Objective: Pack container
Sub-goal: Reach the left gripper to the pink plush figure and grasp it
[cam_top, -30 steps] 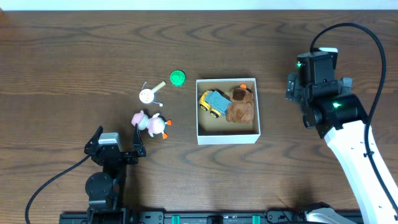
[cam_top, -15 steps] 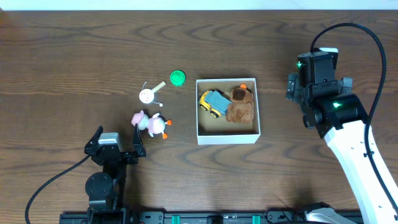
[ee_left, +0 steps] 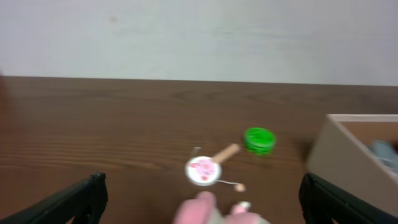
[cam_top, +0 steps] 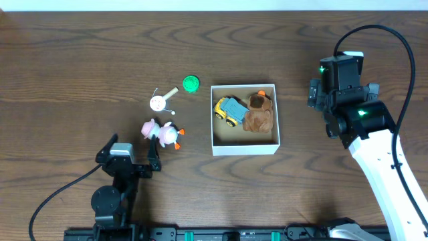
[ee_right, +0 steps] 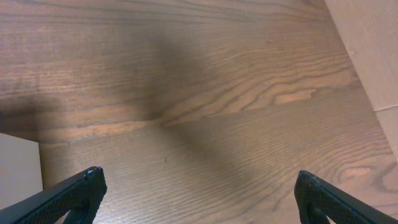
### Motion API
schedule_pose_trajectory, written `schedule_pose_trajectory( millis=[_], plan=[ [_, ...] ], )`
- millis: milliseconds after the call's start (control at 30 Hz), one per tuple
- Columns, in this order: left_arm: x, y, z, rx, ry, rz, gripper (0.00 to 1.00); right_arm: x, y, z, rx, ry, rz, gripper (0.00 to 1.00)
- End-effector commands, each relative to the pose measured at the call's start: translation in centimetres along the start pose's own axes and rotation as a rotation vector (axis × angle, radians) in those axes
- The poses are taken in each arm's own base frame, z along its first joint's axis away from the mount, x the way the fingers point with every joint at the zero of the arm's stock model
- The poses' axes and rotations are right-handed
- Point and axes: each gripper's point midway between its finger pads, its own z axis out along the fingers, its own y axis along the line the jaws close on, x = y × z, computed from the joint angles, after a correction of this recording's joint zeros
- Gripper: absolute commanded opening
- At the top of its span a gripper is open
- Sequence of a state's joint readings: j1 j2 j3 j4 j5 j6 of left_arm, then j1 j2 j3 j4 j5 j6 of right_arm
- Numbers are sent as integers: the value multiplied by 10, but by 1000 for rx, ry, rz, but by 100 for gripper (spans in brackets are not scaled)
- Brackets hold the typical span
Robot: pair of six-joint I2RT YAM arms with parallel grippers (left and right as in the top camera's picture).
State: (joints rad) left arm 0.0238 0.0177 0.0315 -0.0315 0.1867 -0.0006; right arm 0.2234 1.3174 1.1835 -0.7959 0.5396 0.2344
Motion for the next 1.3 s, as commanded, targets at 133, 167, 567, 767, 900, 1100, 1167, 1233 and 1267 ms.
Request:
schedule_pose_trajectory(
  millis=[133,167,567,767,900,1100,1167,1233,1267],
  plan=[
    [-46,-20,-11,94,-10,-113,98,-4,-7,-3,19,-14,25,99],
    [-51,-21,-12,92,5,-116,98,-4,-7,-3,19,-14,25,99],
    [-78,-14,21,-1,539,-202,98,-4,-7,-3,19,-14,25,99],
    [-57,-27,41,21,803,-368,98,-4,-7,-3,19,-14,25,99],
    [-30,-29,51,20,915,-411,98,-4,-7,-3,19,-14,25,99],
    [17,-26,50,-85,1111,-540,73,-4,-7,-3,19,-14,25,99],
    [30,-22,50,-150,1151,-558,73,-4,-7,-3,19,-14,25,99],
    [41,-18,50,-233,1172,-558,73,-4,-7,-3,19,-14,25,99],
    [44,-17,51,-261,1175,-549,73,-4,-7,-3,19,-14,25,99]
  ],
)
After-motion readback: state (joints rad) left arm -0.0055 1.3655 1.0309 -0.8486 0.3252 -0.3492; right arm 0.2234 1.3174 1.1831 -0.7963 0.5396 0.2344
